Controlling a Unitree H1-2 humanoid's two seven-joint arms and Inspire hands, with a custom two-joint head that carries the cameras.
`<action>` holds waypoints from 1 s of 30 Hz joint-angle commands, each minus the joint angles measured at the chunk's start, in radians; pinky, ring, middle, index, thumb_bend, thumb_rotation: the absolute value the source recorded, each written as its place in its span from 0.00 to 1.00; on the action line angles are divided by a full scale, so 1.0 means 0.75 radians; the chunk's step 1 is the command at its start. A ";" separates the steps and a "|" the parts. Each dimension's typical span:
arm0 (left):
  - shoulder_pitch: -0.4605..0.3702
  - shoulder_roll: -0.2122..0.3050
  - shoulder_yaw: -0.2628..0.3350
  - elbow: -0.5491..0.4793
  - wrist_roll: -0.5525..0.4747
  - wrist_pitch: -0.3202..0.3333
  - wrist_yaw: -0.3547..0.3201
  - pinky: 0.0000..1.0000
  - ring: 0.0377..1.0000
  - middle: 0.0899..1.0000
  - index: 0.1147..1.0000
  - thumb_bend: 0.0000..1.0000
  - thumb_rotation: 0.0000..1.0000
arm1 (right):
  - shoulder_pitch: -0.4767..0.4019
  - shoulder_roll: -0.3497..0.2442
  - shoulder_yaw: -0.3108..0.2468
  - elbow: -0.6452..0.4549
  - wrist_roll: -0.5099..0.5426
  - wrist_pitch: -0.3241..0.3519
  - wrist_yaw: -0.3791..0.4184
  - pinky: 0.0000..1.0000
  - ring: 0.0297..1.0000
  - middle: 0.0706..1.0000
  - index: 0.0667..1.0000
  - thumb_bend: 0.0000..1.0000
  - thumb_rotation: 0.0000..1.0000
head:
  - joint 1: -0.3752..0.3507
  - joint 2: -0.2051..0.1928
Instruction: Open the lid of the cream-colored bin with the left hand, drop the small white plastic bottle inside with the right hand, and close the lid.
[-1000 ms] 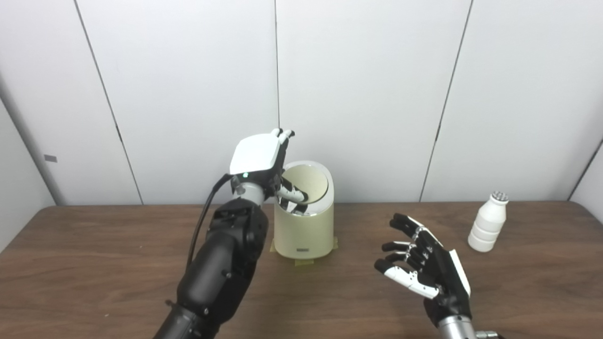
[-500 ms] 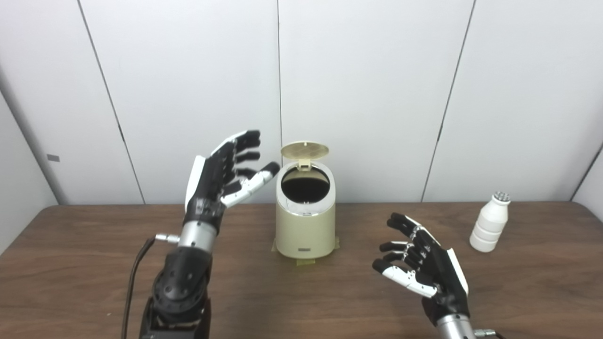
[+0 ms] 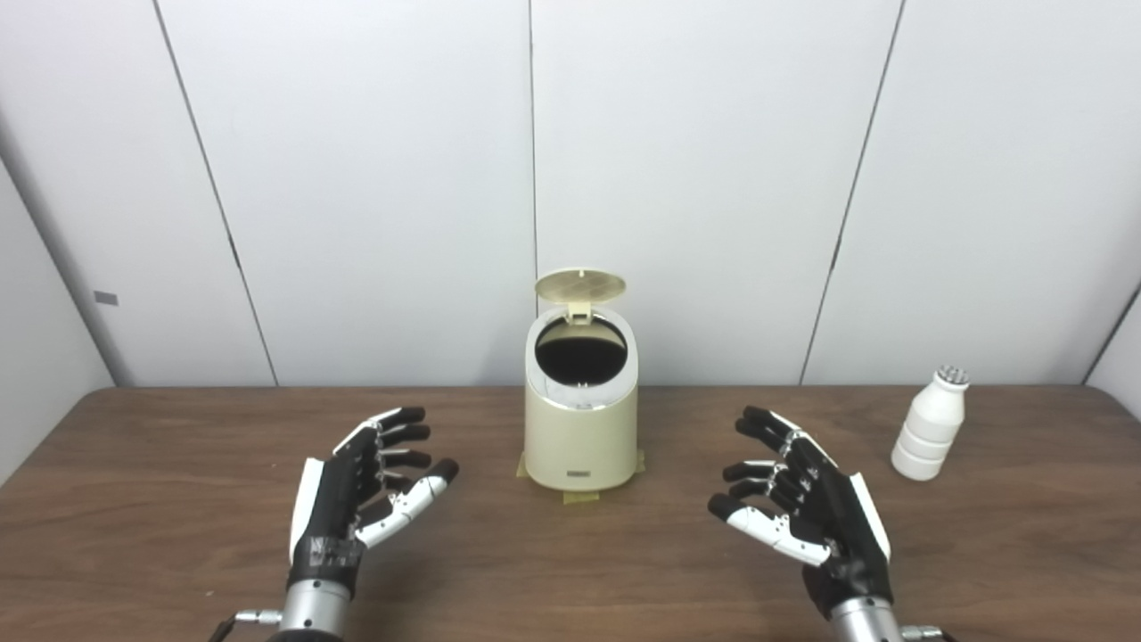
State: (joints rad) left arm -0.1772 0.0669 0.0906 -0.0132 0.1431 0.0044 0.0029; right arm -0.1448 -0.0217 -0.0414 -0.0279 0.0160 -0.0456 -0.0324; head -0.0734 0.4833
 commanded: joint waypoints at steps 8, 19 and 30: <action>-0.054 0.054 -0.018 0.049 -0.035 -0.114 0.000 0.58 0.63 0.65 0.72 0.74 0.21 | -0.278 -0.246 -0.039 -0.114 -0.049 0.031 0.086 0.59 0.63 0.78 0.77 0.81 0.19 | -0.166 -0.103; -0.071 0.107 -0.017 0.149 -0.055 -0.207 0.003 0.65 0.67 0.69 0.73 0.64 0.09 | -0.559 -0.575 -0.121 -0.193 -0.211 0.228 0.113 0.63 0.69 0.75 0.75 0.86 0.23 | -0.387 -0.227; -0.081 0.140 -0.025 0.157 -0.062 -0.199 -0.007 0.65 0.69 0.71 0.75 0.58 0.06 | -0.595 -0.714 -0.199 -0.116 -0.296 0.416 0.109 0.78 0.88 0.90 0.87 0.81 0.22 | -0.462 -0.232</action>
State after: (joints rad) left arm -0.1944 0.1552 0.0723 0.1173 0.0973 -0.1060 -0.0058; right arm -0.5495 -0.5202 -0.1695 -0.1162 -0.2071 0.2495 0.0542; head -0.4172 0.3099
